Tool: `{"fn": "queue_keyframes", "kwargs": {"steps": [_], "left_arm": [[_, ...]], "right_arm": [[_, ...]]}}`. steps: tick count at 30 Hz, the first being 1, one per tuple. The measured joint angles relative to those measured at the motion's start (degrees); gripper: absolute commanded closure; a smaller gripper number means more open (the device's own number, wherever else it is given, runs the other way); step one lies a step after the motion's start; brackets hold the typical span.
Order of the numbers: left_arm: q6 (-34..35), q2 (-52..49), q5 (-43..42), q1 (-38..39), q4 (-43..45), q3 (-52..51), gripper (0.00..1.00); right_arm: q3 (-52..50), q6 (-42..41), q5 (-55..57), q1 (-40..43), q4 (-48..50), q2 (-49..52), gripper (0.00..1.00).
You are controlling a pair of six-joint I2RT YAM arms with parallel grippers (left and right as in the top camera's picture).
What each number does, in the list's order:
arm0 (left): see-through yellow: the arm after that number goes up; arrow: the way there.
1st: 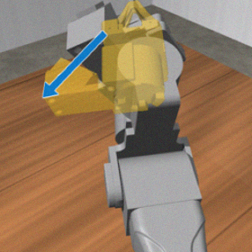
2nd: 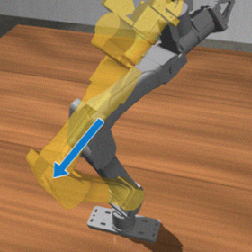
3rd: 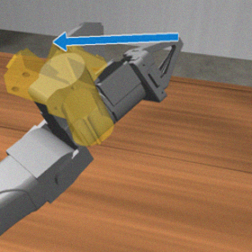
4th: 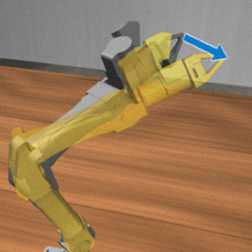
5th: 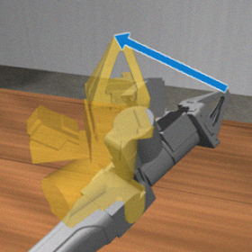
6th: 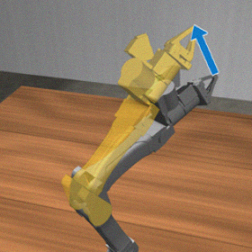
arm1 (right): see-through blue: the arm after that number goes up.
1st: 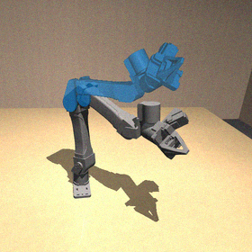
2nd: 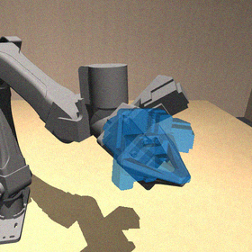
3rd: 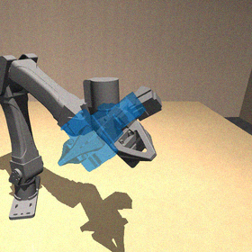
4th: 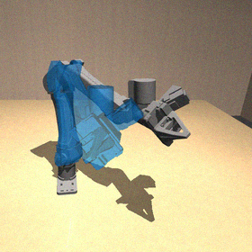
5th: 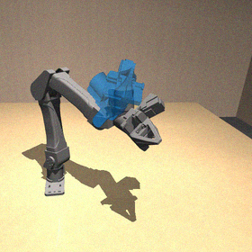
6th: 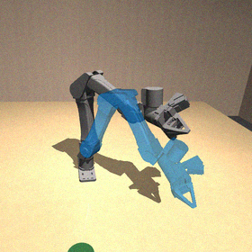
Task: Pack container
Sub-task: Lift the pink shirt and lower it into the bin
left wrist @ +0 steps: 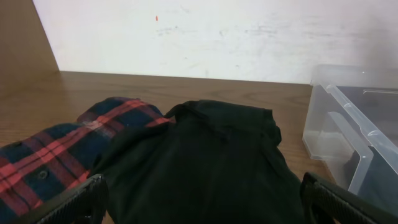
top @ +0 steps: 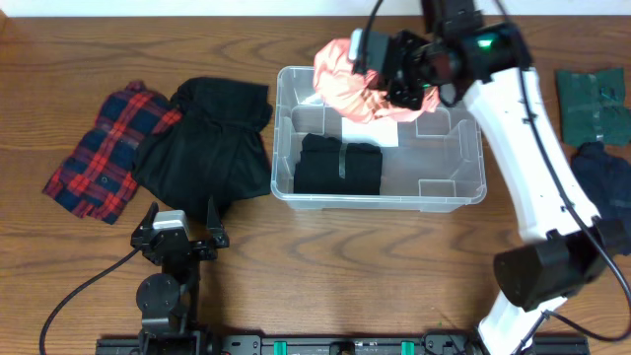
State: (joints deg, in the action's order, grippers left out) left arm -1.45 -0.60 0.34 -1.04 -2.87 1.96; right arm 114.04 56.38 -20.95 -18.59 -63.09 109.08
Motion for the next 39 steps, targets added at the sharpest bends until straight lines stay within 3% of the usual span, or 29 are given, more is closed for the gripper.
{"fn": "queue_keyframes", "kwargs": {"steps": [24,25,26,28,31,35,39], "left_arm": [[0.0,0.0,0.0,0.0,0.0,0.0,0.02],[0.0,0.0,0.0,0.0,0.0,0.0,0.02],[0.0,0.0,0.0,0.0,0.0,0.0,0.02],[0.0,0.0,0.0,0.0,0.0,0.0,0.02],[0.0,0.0,0.0,0.0,0.0,0.0,0.02],[0.0,0.0,0.0,0.0,0.0,0.0,0.02],[0.0,0.0,0.0,0.0,0.0,0.0,0.02]], "right_arm": [[-3.4,1.8,2.9,-5.3,4.6,14.3,0.98],[-3.5,1.8,3.0,-5.3,4.6,14.3,0.94],[-3.5,1.8,3.3,-5.3,4.8,14.3,0.83],[-3.5,1.4,4.0,-5.3,5.3,14.3,0.5],[-3.5,0.5,5.0,-5.3,5.7,14.3,0.33],[-3.5,-0.6,5.6,-5.3,7.3,14.3,0.2],[-3.5,-2.8,5.8,-5.3,11.1,14.3,0.19]]}}
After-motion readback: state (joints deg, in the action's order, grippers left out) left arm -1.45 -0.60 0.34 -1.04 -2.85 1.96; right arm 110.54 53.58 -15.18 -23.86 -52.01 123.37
